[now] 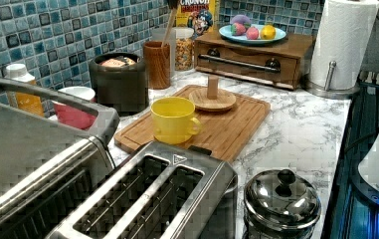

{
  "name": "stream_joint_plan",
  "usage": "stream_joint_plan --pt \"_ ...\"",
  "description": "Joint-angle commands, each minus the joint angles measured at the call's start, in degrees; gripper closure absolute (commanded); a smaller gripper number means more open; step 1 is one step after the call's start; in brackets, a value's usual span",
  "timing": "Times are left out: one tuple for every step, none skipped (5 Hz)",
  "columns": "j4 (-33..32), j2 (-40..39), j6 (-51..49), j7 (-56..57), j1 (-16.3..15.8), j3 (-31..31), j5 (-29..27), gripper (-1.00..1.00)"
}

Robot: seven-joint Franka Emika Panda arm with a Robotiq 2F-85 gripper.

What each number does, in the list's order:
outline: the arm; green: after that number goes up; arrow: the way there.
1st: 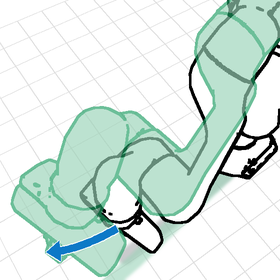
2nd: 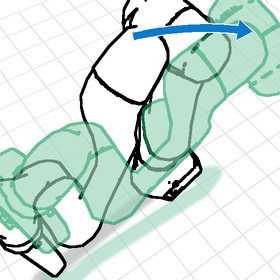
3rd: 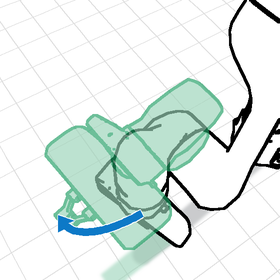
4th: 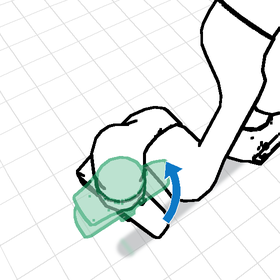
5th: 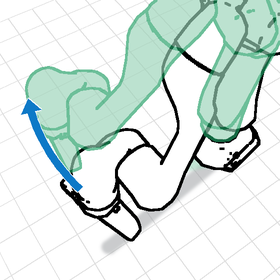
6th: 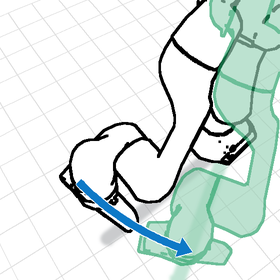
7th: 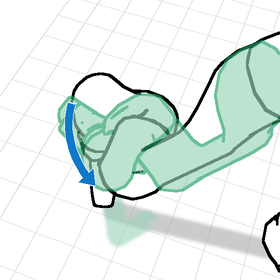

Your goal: Open the lid of the tea container.

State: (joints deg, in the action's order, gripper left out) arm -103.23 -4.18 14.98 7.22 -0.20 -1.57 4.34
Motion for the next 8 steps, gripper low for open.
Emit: stream_joint_plan --pt "-12.07 5.2 2.41 -2.06 2.77 -2.36 1.16 -1.0" --pt "-16.56 7.38 7.35 -3.19 2.96 -3.62 0.41 -1.0" --pt "-19.69 7.93 10.42 -4.21 2.96 -4.56 0.62 -1.0" --pt "-22.47 7.53 13.97 -4.48 3.26 -5.1 0.51 -1.0" --pt "-24.9 6.82 17.33 -5.37 3.88 -4.56 0.58 -1.0" --pt "-26.42 4.9 20.05 -5.06 4.33 -4.41 -0.27 -1.0" --pt "-27.98 3.94 24.11 -7.16 4.52 -4.48 0.84 -1.0" --pt "-27.78 1.72 26.37 -8.7 4.89 -4.67 1.39 -1.0"
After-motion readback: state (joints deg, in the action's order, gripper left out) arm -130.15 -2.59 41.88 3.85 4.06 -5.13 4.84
